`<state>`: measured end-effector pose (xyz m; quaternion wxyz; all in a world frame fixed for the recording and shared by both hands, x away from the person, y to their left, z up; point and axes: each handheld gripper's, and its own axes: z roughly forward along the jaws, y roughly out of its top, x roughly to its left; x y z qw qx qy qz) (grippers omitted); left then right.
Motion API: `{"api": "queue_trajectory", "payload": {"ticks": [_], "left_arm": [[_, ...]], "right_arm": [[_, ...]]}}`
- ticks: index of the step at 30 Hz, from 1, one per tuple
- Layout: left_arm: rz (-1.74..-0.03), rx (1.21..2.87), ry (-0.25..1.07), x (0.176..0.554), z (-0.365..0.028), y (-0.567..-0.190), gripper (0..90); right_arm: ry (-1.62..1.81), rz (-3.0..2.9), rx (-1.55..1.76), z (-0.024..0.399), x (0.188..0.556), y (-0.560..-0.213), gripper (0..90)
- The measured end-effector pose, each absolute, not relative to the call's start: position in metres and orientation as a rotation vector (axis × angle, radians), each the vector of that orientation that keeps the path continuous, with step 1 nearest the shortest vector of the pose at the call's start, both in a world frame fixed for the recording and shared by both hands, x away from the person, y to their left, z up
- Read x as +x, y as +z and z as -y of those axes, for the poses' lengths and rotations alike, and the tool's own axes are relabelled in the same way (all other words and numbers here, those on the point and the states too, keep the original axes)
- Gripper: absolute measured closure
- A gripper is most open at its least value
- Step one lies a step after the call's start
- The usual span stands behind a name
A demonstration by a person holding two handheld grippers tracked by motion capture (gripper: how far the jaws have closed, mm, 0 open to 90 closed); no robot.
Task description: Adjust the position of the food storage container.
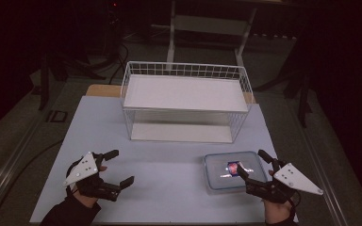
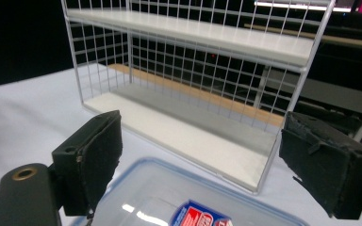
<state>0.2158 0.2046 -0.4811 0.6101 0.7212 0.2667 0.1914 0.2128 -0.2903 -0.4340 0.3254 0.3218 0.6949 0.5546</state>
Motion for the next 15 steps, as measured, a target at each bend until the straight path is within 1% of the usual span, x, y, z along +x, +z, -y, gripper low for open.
{"api": "queue_trajectory", "payload": {"ticks": [6,9,15], "left_arm": [[-0.602,1.656,0.447,0.214,-0.205,-0.480,0.0],[-0.596,1.658,0.447,0.214,-0.205,-0.479,0.0],[-0.600,1.671,0.448,0.214,-0.204,-0.482,0.0]], "right_arm": [[1.482,-1.848,0.793,0.291,0.213,-0.419,13.1],[1.485,-1.857,0.797,0.292,0.214,-0.417,13.2],[1.513,-1.872,0.809,0.304,0.228,-0.407,12.2]]}}
